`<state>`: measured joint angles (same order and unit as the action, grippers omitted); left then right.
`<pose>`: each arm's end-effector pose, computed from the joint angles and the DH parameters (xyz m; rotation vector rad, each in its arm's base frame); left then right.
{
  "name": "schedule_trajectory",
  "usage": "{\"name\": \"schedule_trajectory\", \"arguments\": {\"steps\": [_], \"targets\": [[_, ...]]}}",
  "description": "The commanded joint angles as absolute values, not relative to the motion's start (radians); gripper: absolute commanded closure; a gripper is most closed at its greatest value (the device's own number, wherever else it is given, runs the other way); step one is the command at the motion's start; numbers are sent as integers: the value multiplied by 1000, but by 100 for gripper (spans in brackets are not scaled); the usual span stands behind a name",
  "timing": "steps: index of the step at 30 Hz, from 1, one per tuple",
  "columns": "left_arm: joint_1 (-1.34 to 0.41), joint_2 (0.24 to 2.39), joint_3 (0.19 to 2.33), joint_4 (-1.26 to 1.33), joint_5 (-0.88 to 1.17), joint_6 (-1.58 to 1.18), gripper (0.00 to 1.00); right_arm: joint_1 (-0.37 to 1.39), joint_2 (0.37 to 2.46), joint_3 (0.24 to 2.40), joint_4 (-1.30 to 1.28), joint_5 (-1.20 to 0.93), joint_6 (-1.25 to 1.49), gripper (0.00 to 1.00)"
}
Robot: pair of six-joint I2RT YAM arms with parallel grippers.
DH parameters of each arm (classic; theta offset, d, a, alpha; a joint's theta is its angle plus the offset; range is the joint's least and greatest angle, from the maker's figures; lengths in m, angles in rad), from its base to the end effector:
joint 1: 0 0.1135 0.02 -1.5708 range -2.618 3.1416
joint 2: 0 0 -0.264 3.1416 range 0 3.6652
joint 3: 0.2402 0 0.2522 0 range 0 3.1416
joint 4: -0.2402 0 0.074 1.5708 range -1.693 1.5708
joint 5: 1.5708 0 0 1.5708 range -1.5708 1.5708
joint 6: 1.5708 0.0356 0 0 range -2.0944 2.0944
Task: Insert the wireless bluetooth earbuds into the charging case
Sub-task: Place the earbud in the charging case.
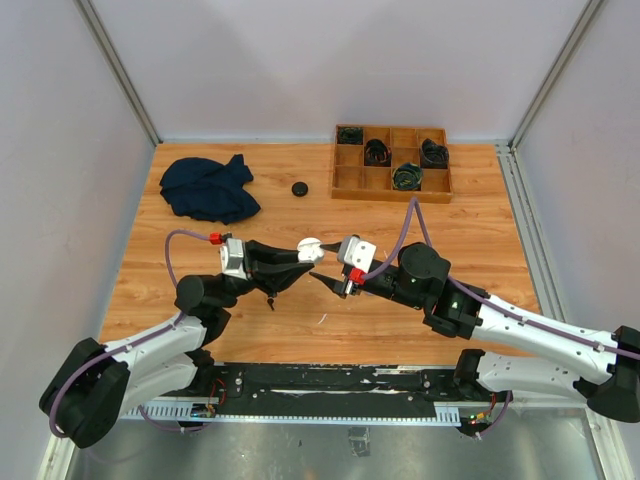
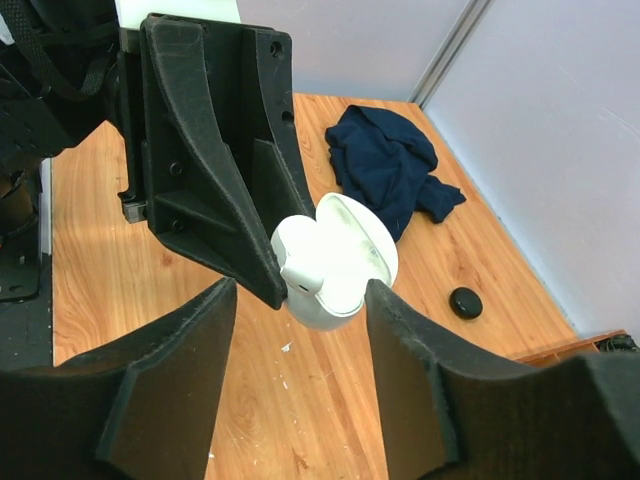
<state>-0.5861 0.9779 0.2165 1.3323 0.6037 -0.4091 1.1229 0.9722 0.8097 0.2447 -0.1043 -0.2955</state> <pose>0.1372 -0.1154 0.2627 0.6774 0.9762 -1.1845 0.0970 0.2105 0.3602 -1.0634 1.1059 0.7418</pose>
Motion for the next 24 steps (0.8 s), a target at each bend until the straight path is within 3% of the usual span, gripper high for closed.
{"name": "schedule_trajectory", "arguments": {"steps": [1,4,10,24], "targets": [[-593,955,218,1295,565,-348,100,1153,946,814,232,-80,-293,42],[-608,946,224,1239,532,-313,100,1152,946,818,238,-74,-275,30],[-636,943,227,1207,496,-270,100,1152,956,816,283,-21,-232,17],[-641,923,221,1206,523,-258,100,1152,953,792,283,143,-244,13]]}}
